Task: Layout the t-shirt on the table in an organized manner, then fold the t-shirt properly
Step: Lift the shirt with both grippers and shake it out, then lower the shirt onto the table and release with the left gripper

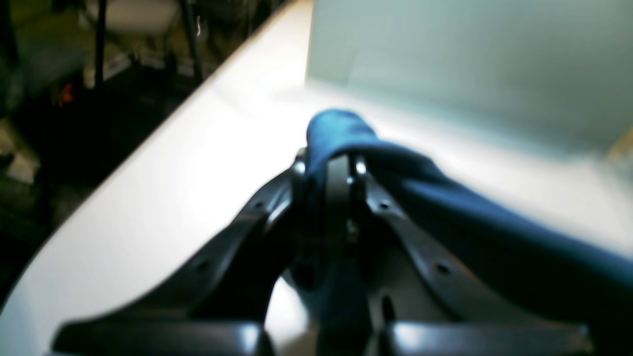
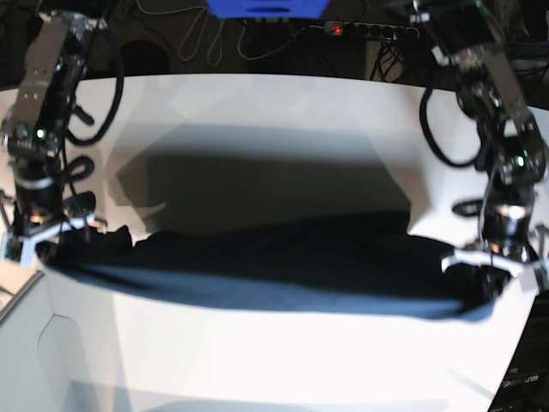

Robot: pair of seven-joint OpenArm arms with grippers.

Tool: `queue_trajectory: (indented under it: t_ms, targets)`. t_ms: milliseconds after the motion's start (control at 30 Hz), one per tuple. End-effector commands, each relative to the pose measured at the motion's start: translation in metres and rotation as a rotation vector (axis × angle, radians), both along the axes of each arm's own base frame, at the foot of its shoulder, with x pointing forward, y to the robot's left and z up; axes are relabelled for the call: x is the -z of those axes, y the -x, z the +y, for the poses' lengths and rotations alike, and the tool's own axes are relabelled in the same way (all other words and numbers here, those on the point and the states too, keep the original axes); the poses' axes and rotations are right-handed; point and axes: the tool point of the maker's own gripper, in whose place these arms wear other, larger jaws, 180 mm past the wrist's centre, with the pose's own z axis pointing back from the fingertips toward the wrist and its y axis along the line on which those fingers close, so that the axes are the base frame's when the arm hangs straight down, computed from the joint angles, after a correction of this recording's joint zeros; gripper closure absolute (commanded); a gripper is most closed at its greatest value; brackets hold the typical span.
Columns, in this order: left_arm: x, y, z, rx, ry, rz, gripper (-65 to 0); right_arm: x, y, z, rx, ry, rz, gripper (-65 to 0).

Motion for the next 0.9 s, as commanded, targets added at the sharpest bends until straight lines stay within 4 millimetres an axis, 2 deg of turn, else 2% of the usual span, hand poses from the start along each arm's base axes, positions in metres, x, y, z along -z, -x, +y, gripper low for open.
queue_trajectory:
  t_ms: [0,167,300,400,567,700,867]
  targets:
    - [-0.003,0.007,0.001,0.001,-0.014,-0.008,-0.1,-0.001,0.006,-0.002,0.002,0.016,-0.002,0.0]
    - [0.067,0.074,0.006,-0.032,0.034,0.204,-0.1,0.039,0.046,-0.001,-0.002,0.015,0.135,0.0]
    - [0.095,0.118,0.015,-0.07,0.096,0.296,-0.1,0.065,0.068,0.02,-0.067,0.004,0.23,0.0]
    - [0.108,0.141,0.027,-0.107,0.116,0.344,-0.1,0.078,0.08,0.034,-0.137,0.016,0.287,0.0]
    - [0.12,0.158,0.041,-0.155,0.125,0.385,-0.1,0.093,0.092,0.058,-0.243,0.019,0.349,0.0]
    - [0.127,0.162,0.042,-0.16,0.133,0.405,-0.1,0.098,0.095,0.059,-0.242,0.013,0.365,0.0]
    - [0.13,0.164,0.044,-0.164,0.135,0.414,-0.1,0.105,0.108,0.059,-0.243,0.01,0.398,0.0]
